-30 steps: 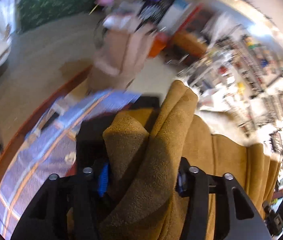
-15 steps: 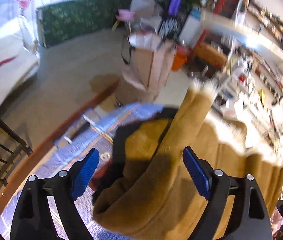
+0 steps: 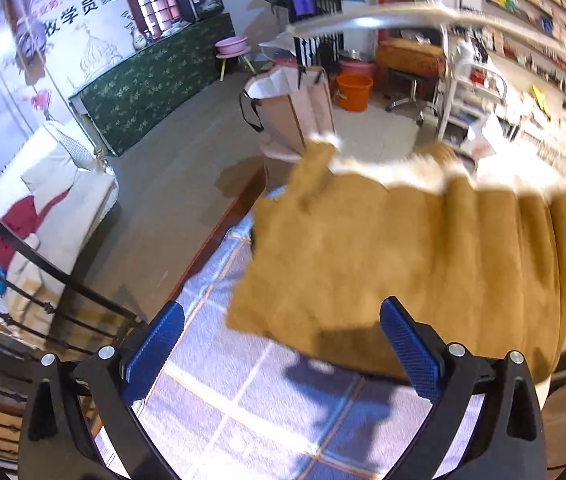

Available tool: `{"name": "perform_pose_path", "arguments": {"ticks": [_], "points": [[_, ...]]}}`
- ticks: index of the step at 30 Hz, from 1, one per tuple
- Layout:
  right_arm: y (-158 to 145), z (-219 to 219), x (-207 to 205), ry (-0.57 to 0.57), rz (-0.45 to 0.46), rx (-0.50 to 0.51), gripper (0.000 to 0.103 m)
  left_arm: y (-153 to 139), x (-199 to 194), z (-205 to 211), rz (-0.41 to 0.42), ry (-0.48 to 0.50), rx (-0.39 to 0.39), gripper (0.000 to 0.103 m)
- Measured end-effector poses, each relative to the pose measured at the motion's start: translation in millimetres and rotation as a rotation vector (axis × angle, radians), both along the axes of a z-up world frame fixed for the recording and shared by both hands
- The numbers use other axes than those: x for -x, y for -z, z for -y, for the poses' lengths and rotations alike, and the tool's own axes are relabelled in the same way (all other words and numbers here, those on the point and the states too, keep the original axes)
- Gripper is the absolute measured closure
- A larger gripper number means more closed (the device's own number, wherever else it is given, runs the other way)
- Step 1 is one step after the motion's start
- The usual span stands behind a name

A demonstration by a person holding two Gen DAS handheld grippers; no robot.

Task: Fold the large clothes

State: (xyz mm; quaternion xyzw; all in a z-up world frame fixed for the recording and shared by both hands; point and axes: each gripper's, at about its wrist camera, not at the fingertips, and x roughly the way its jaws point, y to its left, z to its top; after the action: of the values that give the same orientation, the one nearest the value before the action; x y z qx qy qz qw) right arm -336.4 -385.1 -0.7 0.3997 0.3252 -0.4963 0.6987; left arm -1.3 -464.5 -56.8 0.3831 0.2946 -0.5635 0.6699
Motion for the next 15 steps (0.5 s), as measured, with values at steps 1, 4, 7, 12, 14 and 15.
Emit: {"name": "perform_pose_path", "arguments": {"ticks": [1,4,7,12,14,15], "points": [[-1.0,-1.7,-7.7,-0.018,-0.028,0.002,0.017,2.5,7.1,-3.2,0.012,0.0,-0.028,0.006],[-7.7,-8.8,-23.7,-0.054,-0.085,0.023,0.017,6.9,22.0,-13.5,-0.003,-0.023,-0.116,0.006],[-10.7,-10.4,-28.4,-0.049,-0.107,0.036,0.017,-1.4,30.1,-22.4,0.025,-0.046,-0.127,0.006],[-14.5,-9.4,-33.4,-0.032,-0.121,0.025,0.017,-3.4,43.8,-35.6,0.062,-0.038,-0.135,0.006],[-17.1,-10.5,-35.3,-0.027,-0.132,0.026,0.017,-4.7,42.8,-38.7,0.051,-0.031,-0.139,0.006],[-17.4,-10.5,-35.6,-0.023,-0.143,0.025,0.017,-5.0,43.1,-40.9,0.05,-0.026,-0.141,0.006]]}}
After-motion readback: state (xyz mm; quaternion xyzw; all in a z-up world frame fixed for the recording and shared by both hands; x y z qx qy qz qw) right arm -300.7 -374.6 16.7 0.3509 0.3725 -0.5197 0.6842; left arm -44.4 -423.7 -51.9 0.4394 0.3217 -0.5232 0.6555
